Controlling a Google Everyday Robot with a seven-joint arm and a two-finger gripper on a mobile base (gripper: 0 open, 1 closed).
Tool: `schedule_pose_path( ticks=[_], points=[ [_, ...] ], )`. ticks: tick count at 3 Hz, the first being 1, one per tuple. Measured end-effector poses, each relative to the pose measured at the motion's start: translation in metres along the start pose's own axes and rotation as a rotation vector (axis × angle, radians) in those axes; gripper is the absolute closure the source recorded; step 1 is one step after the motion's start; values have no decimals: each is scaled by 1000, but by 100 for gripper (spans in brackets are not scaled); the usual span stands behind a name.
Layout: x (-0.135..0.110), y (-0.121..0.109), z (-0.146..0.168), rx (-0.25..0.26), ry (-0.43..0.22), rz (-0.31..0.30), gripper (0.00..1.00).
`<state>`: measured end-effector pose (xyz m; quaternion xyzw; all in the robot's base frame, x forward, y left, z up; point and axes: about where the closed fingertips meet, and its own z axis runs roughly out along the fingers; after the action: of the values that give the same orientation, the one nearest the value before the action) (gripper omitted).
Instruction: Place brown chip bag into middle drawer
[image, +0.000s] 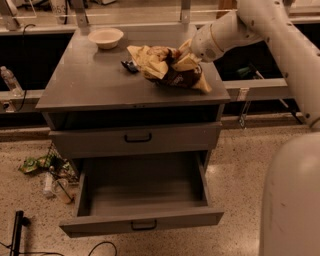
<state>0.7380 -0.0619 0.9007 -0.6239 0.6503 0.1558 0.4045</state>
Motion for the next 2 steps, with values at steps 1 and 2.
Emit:
schedule_pose_path(
  ticks=[1,2],
  points=[
    [-10,35,-38,32,19,72,100],
    [5,63,-21,-27,51,102,100]
  ],
)
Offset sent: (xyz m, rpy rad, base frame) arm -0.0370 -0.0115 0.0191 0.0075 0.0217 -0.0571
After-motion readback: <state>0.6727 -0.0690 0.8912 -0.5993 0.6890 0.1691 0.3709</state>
